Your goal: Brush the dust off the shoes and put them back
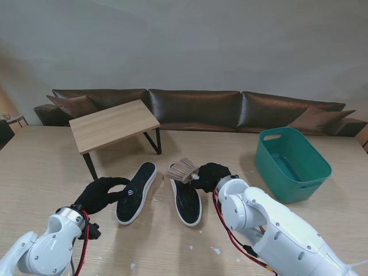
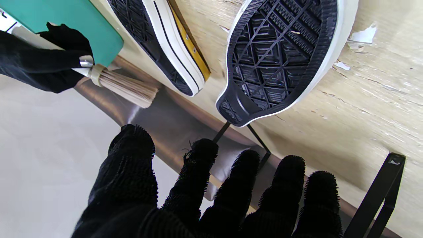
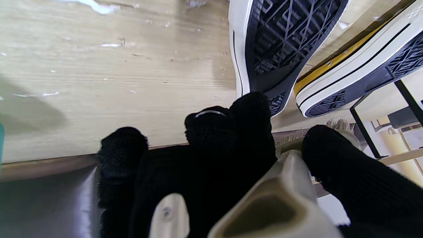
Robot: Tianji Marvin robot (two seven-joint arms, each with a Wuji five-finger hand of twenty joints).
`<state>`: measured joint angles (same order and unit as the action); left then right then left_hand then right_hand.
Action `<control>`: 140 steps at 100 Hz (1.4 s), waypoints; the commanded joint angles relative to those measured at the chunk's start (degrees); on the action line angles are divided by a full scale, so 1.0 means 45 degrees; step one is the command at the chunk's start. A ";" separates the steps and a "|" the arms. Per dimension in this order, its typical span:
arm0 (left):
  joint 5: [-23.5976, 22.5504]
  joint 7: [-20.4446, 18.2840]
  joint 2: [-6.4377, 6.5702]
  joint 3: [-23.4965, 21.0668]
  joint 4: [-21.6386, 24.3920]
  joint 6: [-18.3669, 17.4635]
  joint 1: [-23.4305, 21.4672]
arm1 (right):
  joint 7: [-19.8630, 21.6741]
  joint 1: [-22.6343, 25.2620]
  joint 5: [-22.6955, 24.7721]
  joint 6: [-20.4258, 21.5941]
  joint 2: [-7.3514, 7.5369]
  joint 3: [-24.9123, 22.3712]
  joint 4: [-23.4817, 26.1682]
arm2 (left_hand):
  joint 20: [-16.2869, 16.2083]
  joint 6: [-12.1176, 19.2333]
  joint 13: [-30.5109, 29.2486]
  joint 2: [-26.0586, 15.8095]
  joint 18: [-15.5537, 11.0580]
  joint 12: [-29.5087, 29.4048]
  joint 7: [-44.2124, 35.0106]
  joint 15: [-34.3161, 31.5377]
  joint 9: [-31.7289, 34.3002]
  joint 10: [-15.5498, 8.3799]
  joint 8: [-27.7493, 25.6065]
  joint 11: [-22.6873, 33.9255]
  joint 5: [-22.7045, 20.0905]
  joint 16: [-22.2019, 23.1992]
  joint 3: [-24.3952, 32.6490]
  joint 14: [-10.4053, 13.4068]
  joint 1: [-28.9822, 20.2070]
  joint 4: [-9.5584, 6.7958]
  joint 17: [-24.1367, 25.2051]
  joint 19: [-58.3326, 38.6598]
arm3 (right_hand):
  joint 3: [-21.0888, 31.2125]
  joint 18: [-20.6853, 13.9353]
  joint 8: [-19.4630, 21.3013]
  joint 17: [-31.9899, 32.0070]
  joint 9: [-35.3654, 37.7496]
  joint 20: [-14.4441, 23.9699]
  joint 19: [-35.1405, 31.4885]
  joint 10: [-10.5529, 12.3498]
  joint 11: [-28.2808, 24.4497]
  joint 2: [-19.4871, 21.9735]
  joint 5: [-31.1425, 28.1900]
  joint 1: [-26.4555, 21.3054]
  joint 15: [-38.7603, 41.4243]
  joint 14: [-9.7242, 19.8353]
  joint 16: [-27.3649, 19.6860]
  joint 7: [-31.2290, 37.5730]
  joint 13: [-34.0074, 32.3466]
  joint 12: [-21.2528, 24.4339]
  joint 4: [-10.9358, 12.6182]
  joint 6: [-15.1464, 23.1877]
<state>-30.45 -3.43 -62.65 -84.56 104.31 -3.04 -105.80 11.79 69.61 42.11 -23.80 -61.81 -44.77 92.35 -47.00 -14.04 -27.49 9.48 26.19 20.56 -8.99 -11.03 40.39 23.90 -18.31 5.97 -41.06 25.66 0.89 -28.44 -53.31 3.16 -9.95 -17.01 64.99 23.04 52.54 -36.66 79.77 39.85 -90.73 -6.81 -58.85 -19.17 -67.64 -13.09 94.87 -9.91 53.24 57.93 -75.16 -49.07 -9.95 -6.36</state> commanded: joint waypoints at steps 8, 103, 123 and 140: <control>0.0047 -0.0329 -0.0027 0.0067 0.0001 0.0119 0.0058 | 0.0129 -0.0263 -0.0006 -0.0240 -0.0176 0.0053 0.0033 | 0.0053 -0.0127 0.0478 -0.0556 -0.0332 -0.0031 0.0002 0.0216 -0.0169 -0.0008 -0.0061 -0.0026 -0.0183 0.0040 -0.0228 0.0174 -0.0484 -0.0396 0.0112 0.0291 | 0.1168 0.0494 -0.0204 -0.6043 0.0699 -0.0032 -0.0709 -0.0378 -0.0013 0.0270 -0.1269 -0.0723 0.0655 0.1073 0.0098 0.0060 0.0045 0.0156 0.0446 -0.1021; 0.0147 -0.0506 -0.0004 0.0226 -0.0106 0.0332 0.0263 | 0.1170 0.0399 -0.0021 0.0260 0.0210 0.0270 -0.0301 | 0.0039 -0.0117 0.0486 -0.0594 -0.0351 -0.0032 0.0006 0.0219 -0.0200 -0.0017 -0.0063 -0.0030 -0.0168 0.0032 -0.0234 0.0225 -0.0485 -0.0398 0.0138 0.0297 | 0.1139 0.0342 -0.0197 -0.6051 0.0701 -0.0050 -0.0730 -0.0290 0.0004 0.0289 -0.1272 -0.0678 0.0639 0.1234 0.0075 0.0078 0.0036 0.0122 0.0455 -0.0915; 0.0159 -0.0456 -0.0012 0.0162 -0.0092 0.0239 0.0212 | 0.1663 0.1888 0.0689 0.1079 0.0463 -0.0846 0.0910 | 0.0037 -0.0147 0.0479 -0.0584 -0.0353 -0.0030 0.0001 0.0215 -0.0200 -0.0012 -0.0063 -0.0031 -0.0186 0.0035 -0.0233 0.0238 -0.0491 -0.0398 0.0144 0.0298 | 0.1089 0.0280 -0.0199 -0.6058 0.0703 -0.0062 -0.0734 -0.0284 0.0030 0.0309 -0.1253 -0.0697 0.0631 0.1289 0.0066 0.0069 0.0032 0.0124 0.0472 -0.0910; 0.0148 -0.0441 -0.0012 0.0113 -0.0094 0.0148 0.0179 | 0.1907 0.3007 0.0966 0.1630 0.0574 -0.1716 0.1687 | 0.0036 -0.0131 0.0475 -0.0584 -0.0336 -0.0028 -0.0023 0.0214 -0.0184 -0.0008 -0.0071 -0.0025 -0.0247 0.0035 -0.0236 0.0231 -0.0486 -0.0397 0.0134 0.0296 | 0.1074 0.0272 -0.0198 -0.6063 0.0702 -0.0065 -0.0750 -0.0269 0.0041 0.0323 -0.1241 -0.0718 0.0633 0.1312 0.0065 0.0064 0.0033 0.0121 0.0474 -0.0903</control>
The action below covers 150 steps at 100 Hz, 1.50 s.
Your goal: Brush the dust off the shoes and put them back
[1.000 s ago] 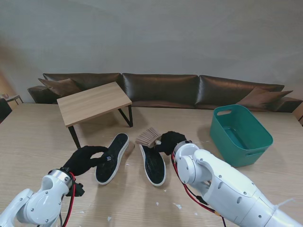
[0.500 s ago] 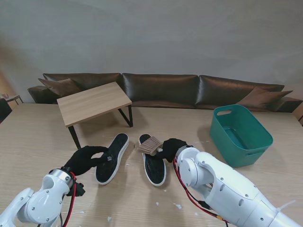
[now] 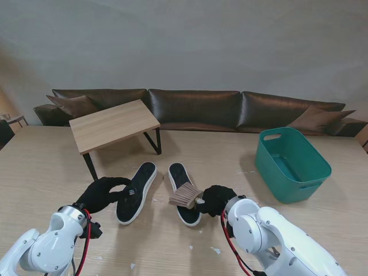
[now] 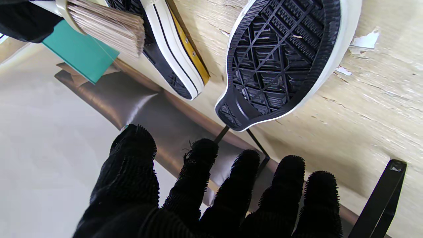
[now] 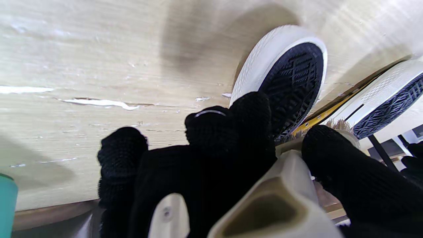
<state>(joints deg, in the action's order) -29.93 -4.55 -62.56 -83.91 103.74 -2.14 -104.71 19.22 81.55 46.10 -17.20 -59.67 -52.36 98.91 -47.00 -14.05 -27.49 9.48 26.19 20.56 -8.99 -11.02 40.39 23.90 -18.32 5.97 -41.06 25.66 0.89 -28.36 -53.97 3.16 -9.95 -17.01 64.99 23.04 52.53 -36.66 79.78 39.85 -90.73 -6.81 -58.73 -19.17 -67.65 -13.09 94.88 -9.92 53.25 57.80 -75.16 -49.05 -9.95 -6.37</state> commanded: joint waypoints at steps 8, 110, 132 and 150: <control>0.0016 -0.0182 -0.0033 -0.0051 0.0030 -0.0080 -0.0077 | 0.0404 0.0818 0.0119 0.0394 0.0147 -0.0414 0.0521 | 0.0035 -0.0132 0.0487 -0.0574 -0.0329 -0.0028 -0.0010 0.0220 -0.0182 -0.0011 -0.0065 -0.0024 -0.0212 0.0032 -0.0235 0.0204 -0.0343 -0.0397 0.0130 0.0295 | 0.1076 0.0295 -0.0196 -0.6059 0.0697 -0.0066 -0.0751 -0.0318 0.0035 0.0314 -0.1216 -0.0749 0.0632 0.1256 0.0062 0.0083 0.0034 0.0122 0.0474 -0.0922; 0.0007 -0.0196 -0.0033 0.0030 -0.0019 0.0106 -0.0029 | -0.3009 -0.2995 -0.1412 -0.0739 -0.1099 0.2532 -0.1594 | 0.0034 -0.0129 0.0485 -0.0588 -0.0345 -0.0027 0.0008 0.0221 -0.0183 -0.0021 -0.0062 -0.0023 -0.0167 0.0032 -0.0233 0.0254 -0.0342 -0.0398 0.0144 0.0299 | 0.1266 0.0464 -0.0207 -0.6047 0.0705 -0.0065 -0.0742 -0.0406 0.0009 0.0193 -0.1249 -0.0707 0.0639 0.1139 0.0059 0.0074 0.0041 0.0094 0.0429 -0.0979; 0.0016 -0.0215 -0.0028 0.0088 -0.0110 0.0091 0.0057 | -0.3598 -0.4587 -0.2064 -0.1086 -0.1662 0.3915 -0.3433 | 0.0029 -0.0141 0.0497 -0.0586 -0.0334 -0.0024 0.0005 0.0219 -0.0188 -0.0020 -0.0063 -0.0025 -0.0174 0.0036 -0.0229 0.0245 -0.0348 -0.0400 0.0146 0.0298 | 0.1304 0.0481 -0.0212 -0.6044 0.0707 -0.0061 -0.0731 -0.0381 -0.0013 0.0182 -0.1270 -0.0671 0.0646 0.1150 0.0064 0.0082 0.0041 0.0092 0.0424 -0.0966; -0.0001 -0.0098 -0.0048 0.0067 -0.0110 0.0022 0.0045 | -0.4110 -0.5603 -0.2652 -0.1345 -0.2256 0.4899 -0.4887 | 0.0026 -0.0143 0.0478 -0.0573 -0.0316 -0.0016 -0.0009 0.0205 -0.0159 -0.0025 -0.0068 -0.0015 -0.0203 0.0043 -0.0227 0.0247 -0.0355 -0.0401 0.0139 0.0295 | 0.1348 0.0495 -0.0216 -0.6041 0.0708 -0.0055 -0.0726 -0.0382 -0.0028 0.0161 -0.1287 -0.0654 0.0651 0.1137 0.0068 0.0091 0.0041 0.0098 0.0416 -0.0965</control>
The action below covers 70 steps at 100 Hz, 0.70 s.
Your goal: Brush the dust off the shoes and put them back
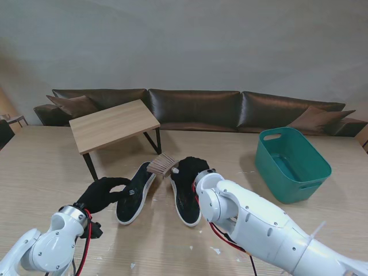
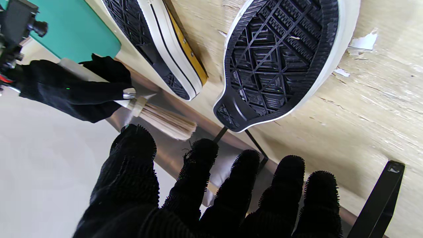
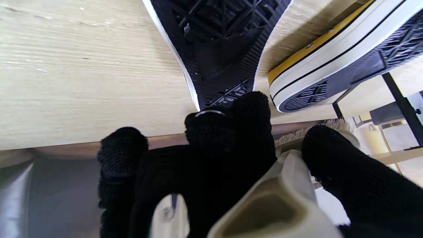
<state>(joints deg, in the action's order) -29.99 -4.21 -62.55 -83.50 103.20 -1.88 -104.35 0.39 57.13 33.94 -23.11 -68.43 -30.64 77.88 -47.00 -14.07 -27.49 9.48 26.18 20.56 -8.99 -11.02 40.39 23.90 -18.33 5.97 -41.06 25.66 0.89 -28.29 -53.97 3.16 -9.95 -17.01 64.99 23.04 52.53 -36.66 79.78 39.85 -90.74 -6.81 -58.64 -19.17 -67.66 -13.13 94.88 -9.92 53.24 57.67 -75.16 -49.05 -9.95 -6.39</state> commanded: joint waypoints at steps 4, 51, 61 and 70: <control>0.0005 -0.0143 -0.0055 -0.0040 0.0024 -0.0055 -0.0055 | -0.0006 -0.0357 -0.0084 -0.0077 -0.0441 0.0254 -0.0490 | 0.0027 -0.0142 0.0471 -0.0571 -0.0323 -0.0015 -0.0006 0.0202 -0.0153 -0.0014 -0.0066 -0.0013 -0.0195 0.0045 -0.0226 0.0215 -0.0358 -0.0401 0.0145 0.0298 | 0.1354 0.0499 -0.0217 -0.6041 0.0704 -0.0053 -0.0723 -0.0381 -0.0045 0.0162 -0.1286 -0.0639 0.0652 0.1151 0.0069 0.0119 0.0040 0.0101 0.0415 -0.0960; -0.0014 -0.0048 -0.0075 -0.0160 0.0165 -0.0066 -0.0204 | -0.0384 -0.1365 -0.0701 -0.0302 -0.1461 0.1791 -0.2429 | 0.0028 -0.0161 0.0483 -0.0576 -0.0326 -0.0017 -0.0003 0.0211 -0.0158 -0.0006 -0.0066 -0.0021 -0.0193 0.0040 -0.0222 0.0203 -0.0362 -0.0402 0.0148 0.0302 | 0.1329 0.0413 -0.0227 -0.6052 0.0706 -0.0025 -0.0737 -0.0324 -0.0067 0.0182 -0.1277 -0.0599 0.0652 0.1217 0.0073 0.0118 0.0037 0.0114 0.0413 -0.0917; -0.0006 -0.0075 -0.0071 -0.0166 0.0168 -0.0057 -0.0210 | -0.0223 -0.1338 -0.0648 -0.0287 -0.1423 0.1938 -0.2328 | 0.0027 -0.0150 0.0479 -0.0579 -0.0310 -0.0017 -0.0039 0.0211 -0.0159 -0.0019 -0.0083 -0.0021 -0.0259 0.0038 -0.0222 0.0220 -0.0365 -0.0402 0.0147 0.0302 | 0.1302 0.0380 -0.0228 -0.6054 0.0704 -0.0021 -0.0744 -0.0296 -0.0057 0.0202 -0.1263 -0.0581 0.0649 0.1258 0.0072 0.0115 0.0034 0.0121 0.0414 -0.0892; 0.0005 -0.0091 -0.0070 -0.0155 0.0170 -0.0025 -0.0203 | -0.0096 -0.1217 -0.0515 -0.0257 -0.1313 0.1991 -0.2065 | 0.0028 -0.0145 0.0499 -0.0587 -0.0331 -0.0017 -0.0033 0.0221 -0.0163 -0.0019 -0.0084 -0.0022 -0.0243 0.0035 -0.0226 0.0227 -0.0353 -0.0401 0.0149 0.0303 | 0.1263 0.0334 -0.0225 -0.6055 0.0703 -0.0027 -0.0736 -0.0287 -0.0051 0.0221 -0.1259 -0.0581 0.0641 0.1306 0.0069 0.0118 0.0032 0.0125 0.0421 -0.0838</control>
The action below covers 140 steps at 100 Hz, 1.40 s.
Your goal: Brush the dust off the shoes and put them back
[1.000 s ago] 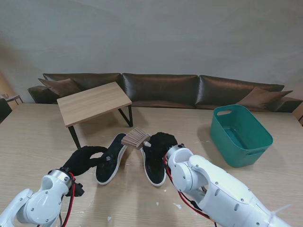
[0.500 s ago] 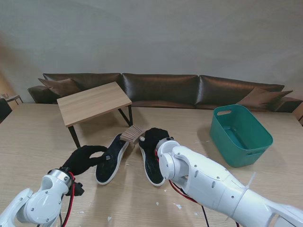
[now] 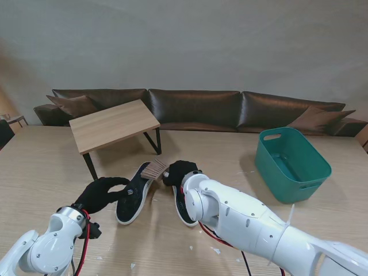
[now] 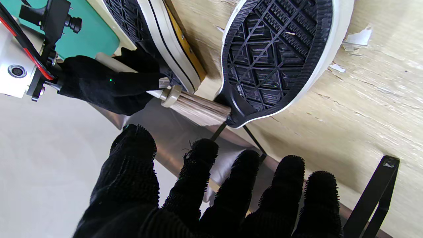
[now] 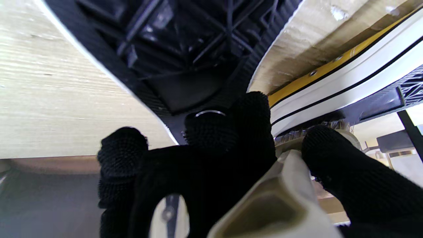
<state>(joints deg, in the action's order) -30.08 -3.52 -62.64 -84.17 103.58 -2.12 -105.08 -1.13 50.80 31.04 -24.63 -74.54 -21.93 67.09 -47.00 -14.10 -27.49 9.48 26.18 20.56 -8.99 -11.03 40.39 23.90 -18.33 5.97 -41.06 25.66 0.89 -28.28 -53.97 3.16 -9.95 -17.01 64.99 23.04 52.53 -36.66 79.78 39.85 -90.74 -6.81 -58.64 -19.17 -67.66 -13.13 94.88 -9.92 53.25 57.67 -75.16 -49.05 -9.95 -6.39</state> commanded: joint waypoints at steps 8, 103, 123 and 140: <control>0.0029 -0.0281 -0.0045 0.0006 0.0079 0.0049 -0.0022 | 0.0378 0.0330 0.0271 0.0110 0.0172 0.0100 0.0645 | 0.0028 -0.0128 0.0475 -0.0590 -0.0327 -0.0017 -0.0026 0.0211 -0.0160 -0.0030 -0.0083 -0.0020 -0.0225 0.0038 -0.0224 0.0224 -0.0356 -0.0402 0.0154 0.0305 | 0.1251 0.0270 -0.0224 -0.6063 0.0704 -0.0028 -0.0745 -0.0249 -0.0052 0.0236 -0.1257 -0.0565 0.0638 0.1341 0.0067 0.0118 0.0030 0.0124 0.0427 -0.0835; -0.0138 -0.0140 -0.0058 -0.0206 0.0202 -0.0191 -0.0218 | 0.0688 0.3453 0.1480 0.1556 0.1598 -0.0718 0.4103 | 0.0021 -0.0156 0.0468 -0.0598 -0.0316 -0.0013 -0.0017 0.0210 -0.0129 -0.0001 -0.0092 -0.0013 -0.0220 0.0040 -0.0226 0.0217 -0.0353 -0.0402 0.0144 0.0300 | 0.1181 0.0112 -0.0209 -0.6093 0.0700 -0.0040 -0.0856 -0.0192 -0.0069 0.0287 -0.1257 -0.0563 0.0687 0.1480 0.0080 0.0127 0.0023 0.0111 0.0462 -0.0794; -0.0158 -0.0133 -0.0059 -0.0236 0.0226 -0.0201 -0.0247 | 0.0846 0.3970 0.1729 0.1920 0.1888 -0.1335 0.4781 | 0.0027 -0.0155 0.0481 -0.0596 -0.0322 -0.0019 -0.0029 0.0217 -0.0151 -0.0009 -0.0097 -0.0022 -0.0245 0.0034 -0.0228 0.0209 -0.0353 -0.0401 0.0145 0.0306 | 0.1188 0.0132 -0.0208 -0.6091 0.0704 -0.0042 -0.0866 -0.0213 -0.0076 0.0271 -0.1257 -0.0573 0.0690 0.1477 0.0081 0.0127 0.0023 0.0106 0.0462 -0.0794; -0.0164 -0.0150 -0.0055 -0.0233 0.0223 -0.0189 -0.0242 | 0.0850 0.4200 0.1913 0.1922 0.1982 -0.1979 0.5402 | 0.0026 -0.0153 0.0474 -0.0598 -0.0312 -0.0021 -0.0022 0.0215 -0.0161 -0.0015 -0.0096 -0.0024 -0.0229 0.0035 -0.0228 0.0223 -0.0354 -0.0401 0.0146 0.0304 | 0.1201 0.0142 -0.0208 -0.6091 0.0705 -0.0044 -0.0866 -0.0240 -0.0062 0.0250 -0.1257 -0.0578 0.0689 0.1447 0.0080 0.0126 0.0026 0.0112 0.0461 -0.0794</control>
<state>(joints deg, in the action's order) -30.76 -3.13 -62.66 -85.15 104.17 -2.95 -105.98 2.25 69.76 39.34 -16.06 -65.63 -30.27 89.88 -47.00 -14.14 -27.49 9.48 26.18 20.56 -8.99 -11.02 40.39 23.90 -18.37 5.97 -41.08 25.66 0.89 -28.26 -53.97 3.16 -9.95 -17.01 64.99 23.04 52.52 -36.66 79.78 39.85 -90.85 -6.81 -58.64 -19.17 -67.67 -13.13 94.88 -9.92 53.25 57.66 -75.16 -49.05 -9.95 -6.39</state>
